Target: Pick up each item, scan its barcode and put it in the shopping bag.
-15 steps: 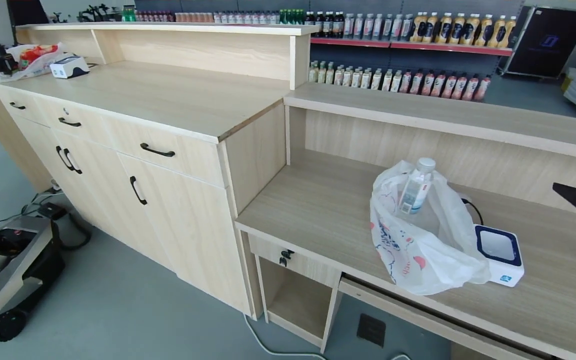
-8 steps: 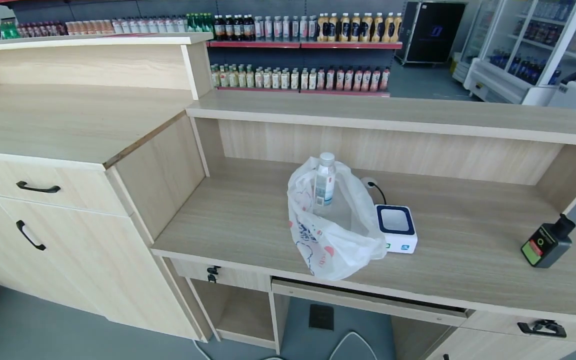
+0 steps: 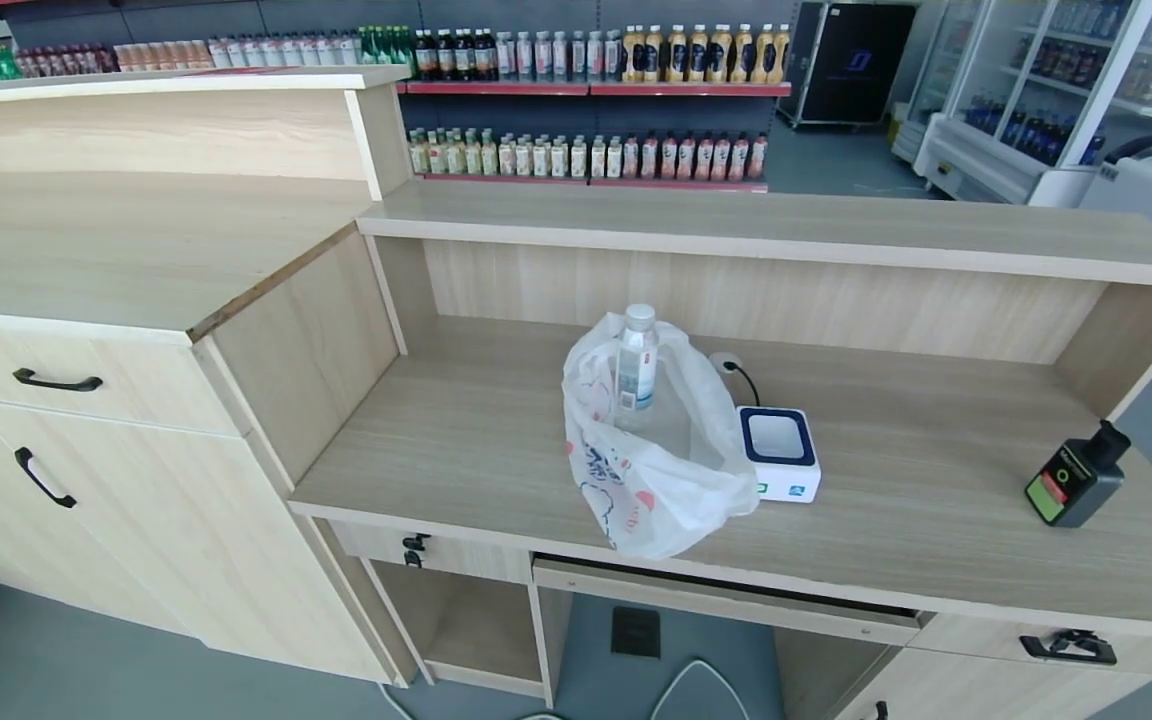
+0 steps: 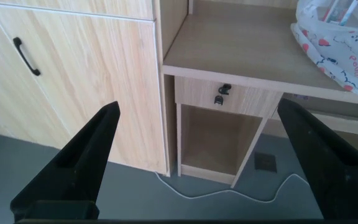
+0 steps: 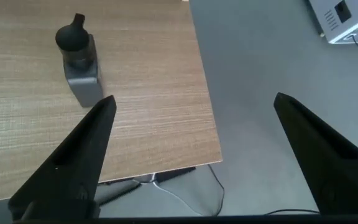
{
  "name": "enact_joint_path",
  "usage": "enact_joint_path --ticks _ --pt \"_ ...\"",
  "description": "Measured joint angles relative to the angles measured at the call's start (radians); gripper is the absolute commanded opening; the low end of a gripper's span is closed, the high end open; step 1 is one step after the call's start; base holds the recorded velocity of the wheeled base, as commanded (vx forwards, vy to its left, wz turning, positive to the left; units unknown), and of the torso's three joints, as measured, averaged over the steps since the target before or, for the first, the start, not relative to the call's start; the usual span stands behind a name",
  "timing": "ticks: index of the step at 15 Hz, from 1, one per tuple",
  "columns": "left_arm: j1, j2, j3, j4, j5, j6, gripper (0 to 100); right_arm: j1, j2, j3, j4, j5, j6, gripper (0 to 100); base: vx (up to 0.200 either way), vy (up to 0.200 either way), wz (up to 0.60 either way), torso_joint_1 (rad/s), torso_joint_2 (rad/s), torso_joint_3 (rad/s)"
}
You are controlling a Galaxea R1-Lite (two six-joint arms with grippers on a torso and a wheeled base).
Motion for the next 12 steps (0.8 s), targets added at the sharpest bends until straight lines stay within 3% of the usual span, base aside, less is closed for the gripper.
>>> enact_joint_path --ticks 3,7,12 --pt "0.0 0.0 0.0 0.0 0.0 0.0 100 -0.004 0.07 0.0 -0.053 0.011 -0.01 100 0.0 0.0 0.0 0.0 0.0 0.0" --pt "0.0 0.0 0.0 0.0 0.0 0.0 100 0.0 0.168 0.001 -0.115 0.152 0.002 100 0.0 0.0 0.0 0.0 0.0 0.0" --pt "-0.001 0.0 0.0 0.0 0.0 0.0 100 0.054 0.25 0.001 -0.192 0.163 0.024 100 0.0 0.0 0.0 0.0 0.0 0.0"
